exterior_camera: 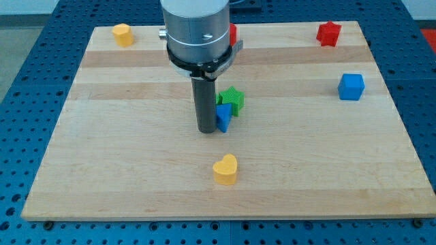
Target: Move the yellow hexagon into the green blocks
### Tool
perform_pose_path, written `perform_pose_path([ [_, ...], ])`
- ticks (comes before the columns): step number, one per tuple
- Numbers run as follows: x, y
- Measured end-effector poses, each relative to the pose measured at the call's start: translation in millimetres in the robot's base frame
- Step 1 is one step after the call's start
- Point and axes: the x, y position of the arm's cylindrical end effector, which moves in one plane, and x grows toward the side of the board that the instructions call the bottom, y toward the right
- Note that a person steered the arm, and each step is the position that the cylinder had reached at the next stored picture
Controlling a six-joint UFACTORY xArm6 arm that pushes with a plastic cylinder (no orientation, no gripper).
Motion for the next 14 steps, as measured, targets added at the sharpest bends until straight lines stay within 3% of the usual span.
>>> perform_pose_path([
  [2, 3.3, -111.9],
  [4, -79.9, -212.3],
  [7, -209.0, -231.1],
  [9, -270.8, -230.2],
  [10, -281.7, -215.3],
  [13, -214.9, -183.3],
  [14, -210.9, -148.1],
])
